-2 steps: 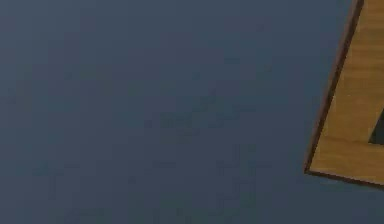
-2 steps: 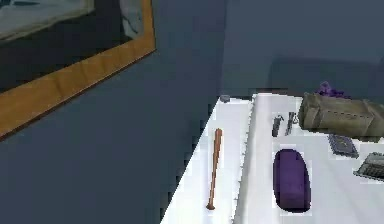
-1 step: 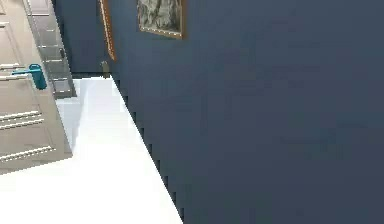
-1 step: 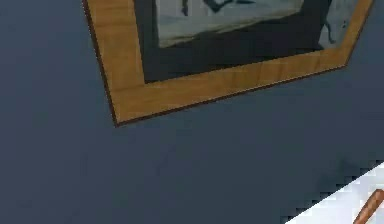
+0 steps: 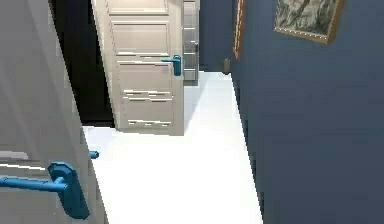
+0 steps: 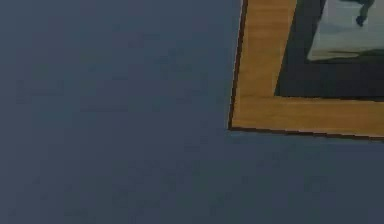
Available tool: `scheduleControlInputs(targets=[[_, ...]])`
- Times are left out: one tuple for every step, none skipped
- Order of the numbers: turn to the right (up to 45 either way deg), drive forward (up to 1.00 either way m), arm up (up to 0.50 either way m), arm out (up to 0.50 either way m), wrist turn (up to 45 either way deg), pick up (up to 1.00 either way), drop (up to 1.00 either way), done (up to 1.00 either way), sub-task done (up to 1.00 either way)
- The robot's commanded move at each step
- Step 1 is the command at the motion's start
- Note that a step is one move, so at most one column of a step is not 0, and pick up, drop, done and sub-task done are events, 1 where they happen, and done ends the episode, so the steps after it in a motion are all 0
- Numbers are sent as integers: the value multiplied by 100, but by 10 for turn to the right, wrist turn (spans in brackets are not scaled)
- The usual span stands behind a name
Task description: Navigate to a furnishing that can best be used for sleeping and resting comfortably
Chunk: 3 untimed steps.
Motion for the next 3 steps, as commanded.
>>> scheduleControlInputs(targets=[[0,30,0,0,0,0,0,0,0],[-450,0,0,0,0,0,0,0,0],[-450,0,0,0,0,0,0,0,0]])
